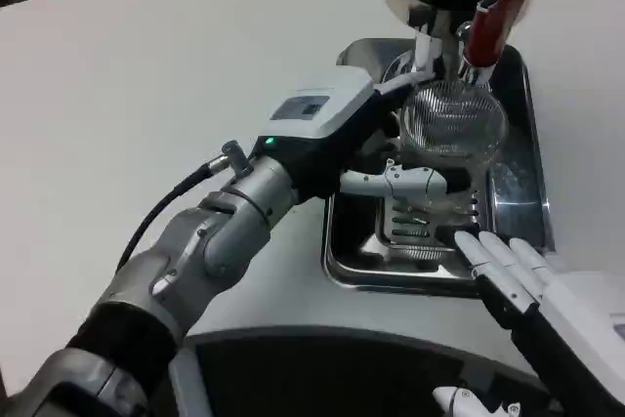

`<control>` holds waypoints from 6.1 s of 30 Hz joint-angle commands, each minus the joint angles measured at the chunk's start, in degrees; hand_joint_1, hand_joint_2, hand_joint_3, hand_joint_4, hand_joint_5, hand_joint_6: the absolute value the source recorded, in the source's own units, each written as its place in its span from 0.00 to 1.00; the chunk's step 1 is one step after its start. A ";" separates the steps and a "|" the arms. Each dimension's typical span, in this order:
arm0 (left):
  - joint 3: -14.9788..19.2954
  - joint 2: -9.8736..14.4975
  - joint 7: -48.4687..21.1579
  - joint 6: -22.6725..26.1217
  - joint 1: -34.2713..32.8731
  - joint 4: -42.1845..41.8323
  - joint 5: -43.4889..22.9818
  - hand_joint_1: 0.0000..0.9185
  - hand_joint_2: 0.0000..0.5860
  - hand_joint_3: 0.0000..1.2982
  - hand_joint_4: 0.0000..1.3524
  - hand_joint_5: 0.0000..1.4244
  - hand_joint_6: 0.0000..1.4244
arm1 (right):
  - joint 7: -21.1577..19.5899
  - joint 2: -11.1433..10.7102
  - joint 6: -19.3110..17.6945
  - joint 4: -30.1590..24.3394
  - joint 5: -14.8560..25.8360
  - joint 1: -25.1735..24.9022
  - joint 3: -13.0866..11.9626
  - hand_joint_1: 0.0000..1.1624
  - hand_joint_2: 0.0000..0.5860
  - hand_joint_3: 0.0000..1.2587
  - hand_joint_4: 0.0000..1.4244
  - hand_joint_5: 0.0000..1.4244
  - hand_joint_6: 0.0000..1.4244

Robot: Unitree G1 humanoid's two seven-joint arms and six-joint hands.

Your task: Grasp the cup under the faucet to collect the drink, then remove the cup.

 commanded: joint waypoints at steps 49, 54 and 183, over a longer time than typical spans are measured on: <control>19.46 7.98 -15.62 5.56 17.64 -50.09 -22.43 0.06 0.15 0.29 0.33 0.41 0.66 | 0.39 -0.26 1.40 1.00 -0.08 -0.77 2.51 0.25 0.69 0.04 0.00 0.00 0.00; 20.16 6.99 -20.76 6.19 14.26 -49.85 -31.66 0.02 0.16 0.32 0.35 0.36 0.43 | 0.40 -0.33 1.44 1.02 -0.31 -0.78 2.56 0.25 0.69 0.04 0.00 0.00 0.00; 7.83 7.58 -49.96 7.41 -2.37 -30.28 -30.14 0.00 0.18 0.13 0.08 0.13 0.15 | -27.81 2.47 0.50 30.45 30.20 -16.78 -3.95 0.54 0.43 0.00 0.02 0.05 0.00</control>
